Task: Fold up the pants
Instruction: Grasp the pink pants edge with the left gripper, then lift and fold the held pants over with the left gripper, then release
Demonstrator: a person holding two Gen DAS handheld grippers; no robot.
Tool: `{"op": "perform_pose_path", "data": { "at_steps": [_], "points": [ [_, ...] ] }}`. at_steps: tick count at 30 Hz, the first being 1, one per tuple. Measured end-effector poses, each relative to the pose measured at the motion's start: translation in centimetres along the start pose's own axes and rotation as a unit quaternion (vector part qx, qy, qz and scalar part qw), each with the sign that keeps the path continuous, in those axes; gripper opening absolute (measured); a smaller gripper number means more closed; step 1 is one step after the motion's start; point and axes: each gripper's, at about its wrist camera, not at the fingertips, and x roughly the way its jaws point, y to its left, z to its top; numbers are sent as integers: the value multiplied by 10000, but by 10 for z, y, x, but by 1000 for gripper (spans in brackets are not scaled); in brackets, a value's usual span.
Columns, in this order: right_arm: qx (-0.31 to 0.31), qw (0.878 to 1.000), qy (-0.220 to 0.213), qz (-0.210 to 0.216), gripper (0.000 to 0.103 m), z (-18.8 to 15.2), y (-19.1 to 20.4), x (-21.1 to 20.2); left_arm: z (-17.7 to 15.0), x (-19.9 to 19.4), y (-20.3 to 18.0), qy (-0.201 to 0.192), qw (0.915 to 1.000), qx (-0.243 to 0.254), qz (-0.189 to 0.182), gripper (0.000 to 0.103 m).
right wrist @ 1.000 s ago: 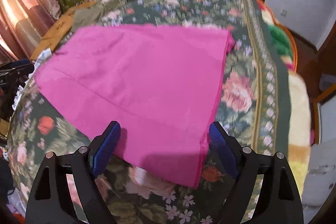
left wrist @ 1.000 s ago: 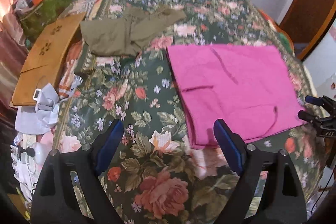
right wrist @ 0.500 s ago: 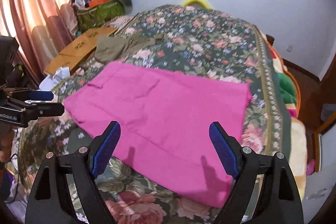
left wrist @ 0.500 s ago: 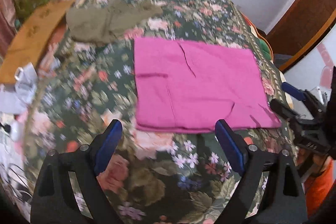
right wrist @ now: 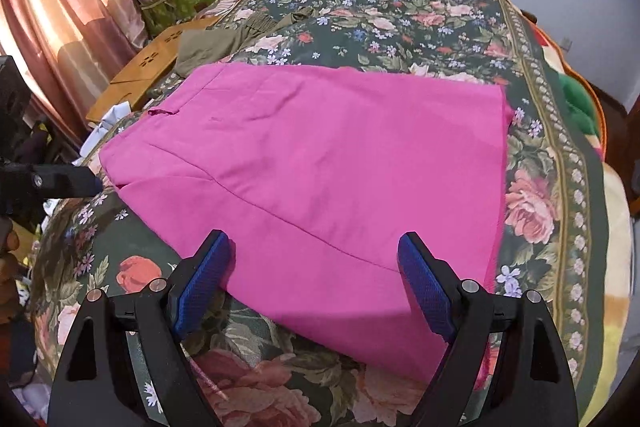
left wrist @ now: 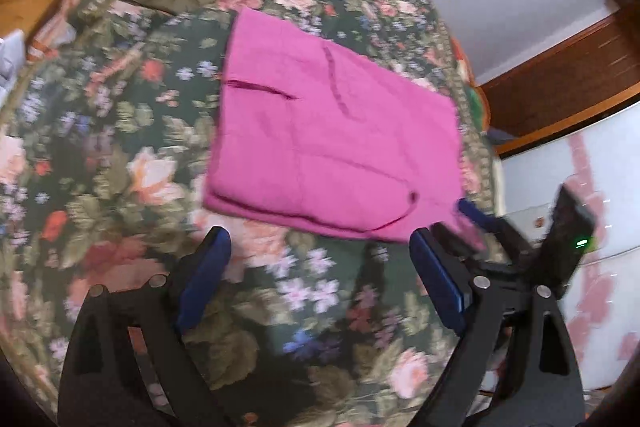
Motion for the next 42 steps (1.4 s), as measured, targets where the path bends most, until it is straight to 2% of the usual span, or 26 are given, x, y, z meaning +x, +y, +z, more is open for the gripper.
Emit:
{"op": "perform_pose_path", "data": {
  "at_steps": [6,7,8,10,11,13,18,21,26,32,38,42],
  "points": [
    [20,10000,-3,40,84,-1,0,0,19,13,10,100,9968,-578,-552,90],
    [33,10000,-3,58,84,-2,0,0,21,13,10,85,9968,-598,-524,82],
    [39,10000,-1,72,84,-1,-1,0,24,14,9,51,9976,-556,-399,76],
    [62,9999,8,104,84,-2,-2,0,26,15,5,-5,9993,-358,114,40],
    [68,9999,9,115,84,-2,-2,0,27,17,3,-25,9990,-260,350,36],
    [82,9999,10,139,84,-3,-3,-1,27,16,5,-87,9989,-227,413,29],
    [134,9997,-7,186,84,-5,-5,-4,22,10,5,-322,9979,-93,560,22],
    [150,9998,-76,121,84,-6,-5,-7,16,3,-3,-547,9940,217,919,19],
    [95,9998,-166,-53,84,-7,-4,-13,7,-20,-16,-1048,9757,827,1736,17],
    [76,9999,-132,-69,84,-8,-6,-11,1,-41,-31,-1542,9386,1516,2690,17],
    [100,9999,-119,-72,84,-9,-7,-11,2,-47,-58,-1832,9189,1924,2916,16],
    [127,9999,-105,-47,84,-10,-9,-11,9,-52,-84,-2021,9137,2197,2756,15]
  ]
}}
